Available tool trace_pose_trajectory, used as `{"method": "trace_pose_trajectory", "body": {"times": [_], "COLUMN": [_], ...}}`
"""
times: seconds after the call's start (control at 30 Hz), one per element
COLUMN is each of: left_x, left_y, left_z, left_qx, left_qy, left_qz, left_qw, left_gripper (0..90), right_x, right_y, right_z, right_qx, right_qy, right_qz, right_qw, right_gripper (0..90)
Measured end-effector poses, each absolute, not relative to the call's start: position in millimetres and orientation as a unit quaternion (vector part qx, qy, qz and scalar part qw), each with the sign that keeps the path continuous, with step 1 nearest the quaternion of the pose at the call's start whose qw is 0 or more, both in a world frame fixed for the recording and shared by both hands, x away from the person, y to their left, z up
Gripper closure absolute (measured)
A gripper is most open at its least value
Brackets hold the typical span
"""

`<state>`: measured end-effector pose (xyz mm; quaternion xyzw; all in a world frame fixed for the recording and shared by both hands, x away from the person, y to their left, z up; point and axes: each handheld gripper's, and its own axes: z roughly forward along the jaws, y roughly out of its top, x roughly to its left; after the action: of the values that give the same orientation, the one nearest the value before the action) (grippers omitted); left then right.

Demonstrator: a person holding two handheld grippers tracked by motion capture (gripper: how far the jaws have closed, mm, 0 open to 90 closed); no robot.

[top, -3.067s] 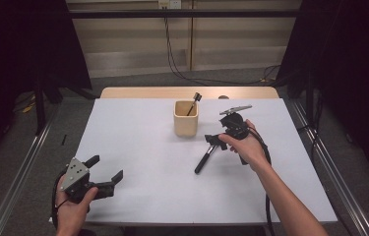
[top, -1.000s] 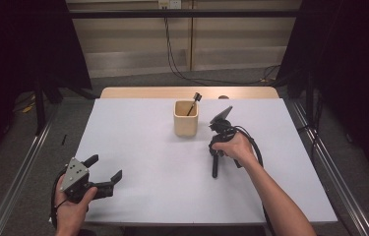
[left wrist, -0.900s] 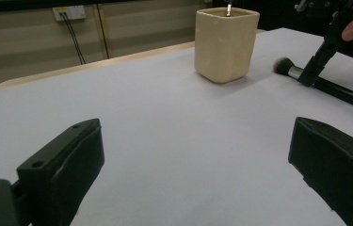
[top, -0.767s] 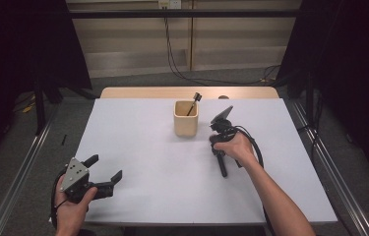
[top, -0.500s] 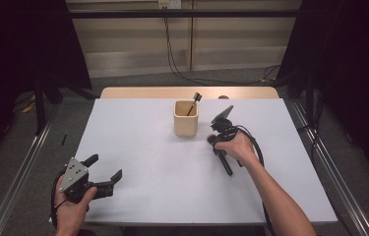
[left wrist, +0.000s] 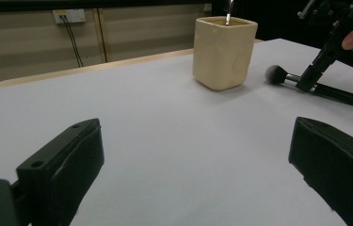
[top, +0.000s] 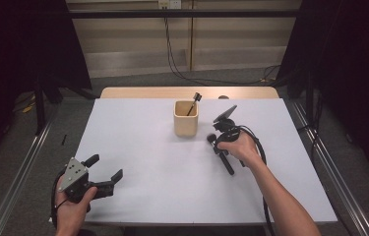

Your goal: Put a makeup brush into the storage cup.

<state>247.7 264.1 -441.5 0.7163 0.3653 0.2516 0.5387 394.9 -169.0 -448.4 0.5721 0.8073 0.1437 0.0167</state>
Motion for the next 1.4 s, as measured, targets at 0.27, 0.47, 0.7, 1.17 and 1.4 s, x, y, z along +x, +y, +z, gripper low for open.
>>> {"method": "trace_pose_trajectory", "body": {"times": [0.27,0.47,0.7,1.17,1.4], "left_x": [247.9,247.8,247.7,248.9,248.8], "left_y": [261.1,261.1,261.1,263.6,263.2], "left_z": [-441.9,-441.9,-441.7,-442.3,-442.0], "left_qx": [0.714,0.712,0.71,0.707,0.706], "left_qy": [0.365,0.367,0.367,0.373,0.373], "left_qz": [0.247,0.247,0.247,0.25,0.25], "left_qw": [0.544,0.546,0.548,0.546,0.547], "left_gripper": [3.5,3.5,3.4,3.3,3.3], "right_x": [387.2,381.6,374.6,355.7,346.2], "right_y": [-175.9,-183.5,-191.4,-200.7,-201.6], "right_z": [-437.7,-431.3,-427.8,-420.4,-421.1], "right_qx": [0.561,0.553,0.544,0.523,0.5], "right_qy": [0.807,0.802,0.793,0.767,0.746], "right_qz": [0.183,0.222,0.267,0.358,0.419], "right_qw": [0.026,0.046,0.065,0.106,0.132], "right_gripper": [71.8,71.8,71.8,71.8,71.8]}}
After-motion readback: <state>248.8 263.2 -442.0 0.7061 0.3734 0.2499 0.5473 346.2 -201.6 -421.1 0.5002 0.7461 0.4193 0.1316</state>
